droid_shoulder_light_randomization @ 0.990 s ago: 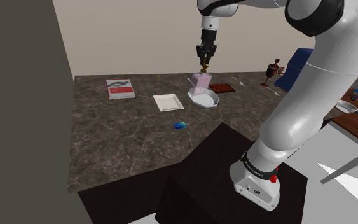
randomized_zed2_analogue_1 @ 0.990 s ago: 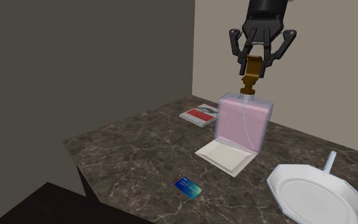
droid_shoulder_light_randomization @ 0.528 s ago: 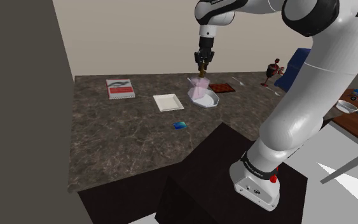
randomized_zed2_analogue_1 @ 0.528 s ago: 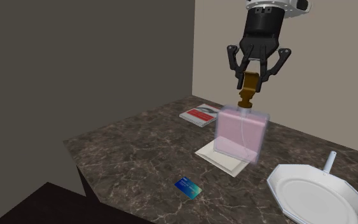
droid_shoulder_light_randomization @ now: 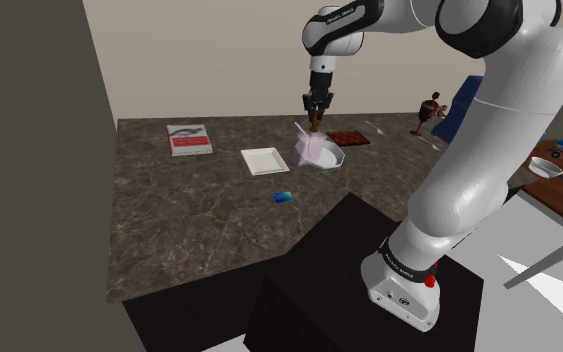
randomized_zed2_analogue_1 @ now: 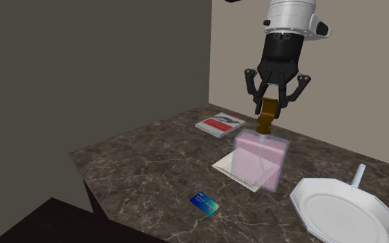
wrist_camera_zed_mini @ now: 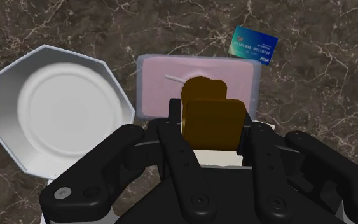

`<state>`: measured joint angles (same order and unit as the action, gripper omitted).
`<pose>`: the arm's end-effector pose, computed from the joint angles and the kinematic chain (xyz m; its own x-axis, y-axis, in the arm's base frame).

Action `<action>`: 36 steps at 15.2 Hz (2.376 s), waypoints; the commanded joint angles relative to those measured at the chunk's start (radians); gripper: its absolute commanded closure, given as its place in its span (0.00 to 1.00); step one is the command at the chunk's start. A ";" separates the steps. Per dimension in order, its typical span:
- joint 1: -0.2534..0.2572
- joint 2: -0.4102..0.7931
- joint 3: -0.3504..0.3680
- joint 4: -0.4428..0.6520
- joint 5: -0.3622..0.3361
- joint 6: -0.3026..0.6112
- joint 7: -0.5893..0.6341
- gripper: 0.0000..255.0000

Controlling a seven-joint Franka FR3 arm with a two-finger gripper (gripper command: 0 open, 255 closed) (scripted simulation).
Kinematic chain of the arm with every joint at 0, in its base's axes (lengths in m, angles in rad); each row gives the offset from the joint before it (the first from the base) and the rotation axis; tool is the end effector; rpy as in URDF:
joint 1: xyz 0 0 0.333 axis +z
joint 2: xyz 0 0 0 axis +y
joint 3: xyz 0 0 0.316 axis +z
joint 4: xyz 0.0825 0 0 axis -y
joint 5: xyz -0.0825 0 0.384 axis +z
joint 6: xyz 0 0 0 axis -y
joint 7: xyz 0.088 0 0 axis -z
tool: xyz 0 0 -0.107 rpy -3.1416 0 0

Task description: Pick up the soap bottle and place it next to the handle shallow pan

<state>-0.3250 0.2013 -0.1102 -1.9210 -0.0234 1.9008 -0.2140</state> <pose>0.5231 -0.2427 0.3722 0.9533 -0.2040 -0.2226 -0.2104 -0.9776 -0.0055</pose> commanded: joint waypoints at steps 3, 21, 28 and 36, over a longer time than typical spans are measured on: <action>-0.001 0.025 0.000 -0.021 0.002 0.047 0.000 1.00; -0.006 0.151 0.005 -0.089 0.015 0.240 -0.003 1.00; -0.006 0.151 0.005 -0.089 0.015 0.240 -0.003 0.00; -0.003 0.114 0.004 -0.032 0.011 0.146 0.000 0.00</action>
<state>-0.3272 0.3261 -0.1051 -1.9750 -0.0108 2.0810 -0.2127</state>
